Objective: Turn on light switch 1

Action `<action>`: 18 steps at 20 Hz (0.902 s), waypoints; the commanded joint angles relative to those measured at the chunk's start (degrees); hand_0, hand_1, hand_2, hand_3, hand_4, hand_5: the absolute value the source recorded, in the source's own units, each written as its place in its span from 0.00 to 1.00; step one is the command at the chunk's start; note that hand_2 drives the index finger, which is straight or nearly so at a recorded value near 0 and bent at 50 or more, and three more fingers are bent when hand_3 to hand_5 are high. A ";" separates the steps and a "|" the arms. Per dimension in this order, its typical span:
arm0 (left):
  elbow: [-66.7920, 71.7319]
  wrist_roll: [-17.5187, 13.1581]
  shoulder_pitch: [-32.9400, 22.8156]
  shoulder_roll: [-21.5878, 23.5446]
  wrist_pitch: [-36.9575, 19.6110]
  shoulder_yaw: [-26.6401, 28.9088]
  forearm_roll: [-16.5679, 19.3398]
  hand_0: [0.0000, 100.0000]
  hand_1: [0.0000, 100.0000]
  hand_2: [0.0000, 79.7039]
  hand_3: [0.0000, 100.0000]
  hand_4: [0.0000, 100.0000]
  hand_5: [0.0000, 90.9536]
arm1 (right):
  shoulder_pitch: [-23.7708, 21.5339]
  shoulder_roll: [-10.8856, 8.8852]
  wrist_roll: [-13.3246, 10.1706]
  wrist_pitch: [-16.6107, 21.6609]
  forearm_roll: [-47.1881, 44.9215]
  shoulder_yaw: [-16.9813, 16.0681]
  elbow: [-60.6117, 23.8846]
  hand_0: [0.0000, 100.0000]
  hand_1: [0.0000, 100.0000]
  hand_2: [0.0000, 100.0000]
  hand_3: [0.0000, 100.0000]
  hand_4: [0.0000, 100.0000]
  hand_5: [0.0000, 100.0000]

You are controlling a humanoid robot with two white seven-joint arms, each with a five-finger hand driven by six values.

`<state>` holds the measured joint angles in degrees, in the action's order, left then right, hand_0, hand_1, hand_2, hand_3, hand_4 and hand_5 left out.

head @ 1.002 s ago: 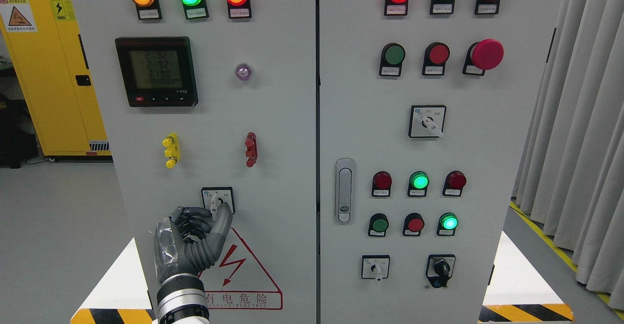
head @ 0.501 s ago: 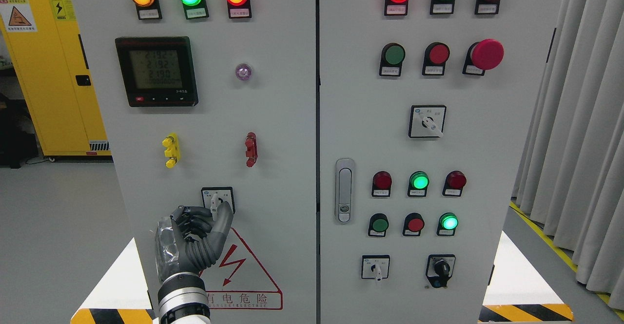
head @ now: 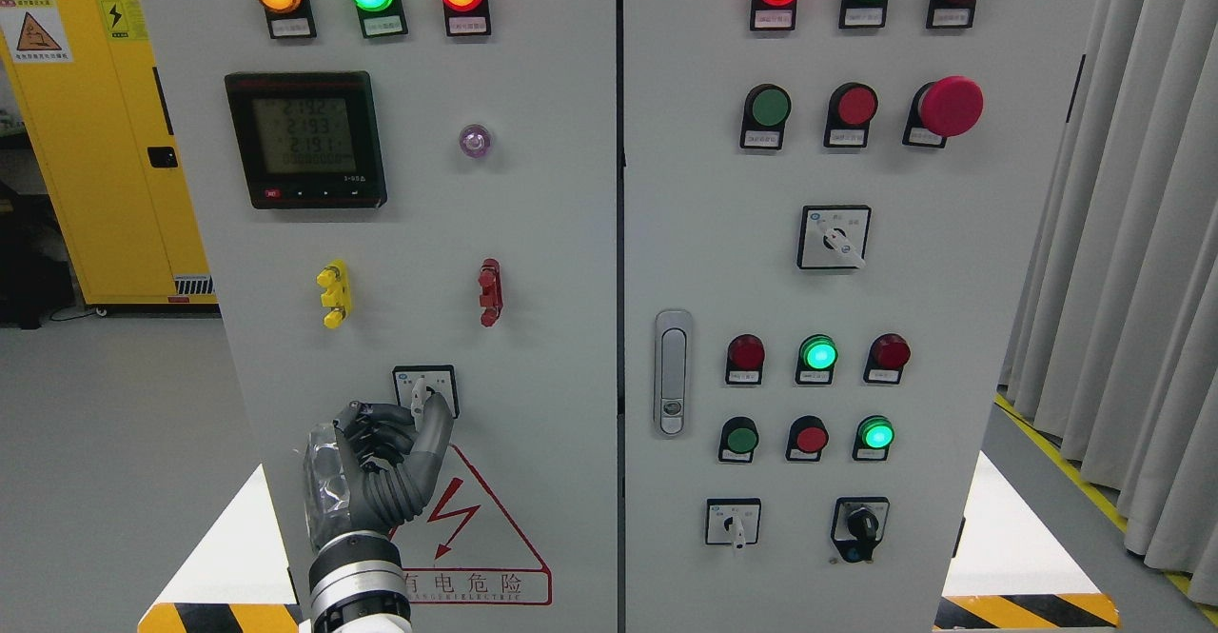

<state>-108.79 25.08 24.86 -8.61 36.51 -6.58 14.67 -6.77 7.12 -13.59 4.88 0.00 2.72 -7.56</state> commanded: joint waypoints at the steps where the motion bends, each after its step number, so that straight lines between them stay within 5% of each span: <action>1: 0.15 -0.12 0.01 0.00 -0.12 0.07 0.01 0.31 0.69 0.79 0.87 0.87 0.95 | 0.00 0.00 -0.12 -0.04 -1.67 0.00 0.00 0.00 0.50 0.04 0.00 0.00 0.00; 18: 0.24 -0.12 -0.07 -0.09 -0.03 0.08 0.01 0.37 0.66 0.80 0.88 0.87 0.95 | 0.00 0.00 -0.12 -0.04 -1.67 0.00 0.00 0.00 0.50 0.04 0.00 0.00 0.00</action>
<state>-108.64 24.99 24.87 -8.67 36.42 -6.54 14.68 -6.77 7.12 -13.73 4.88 0.00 2.72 -7.56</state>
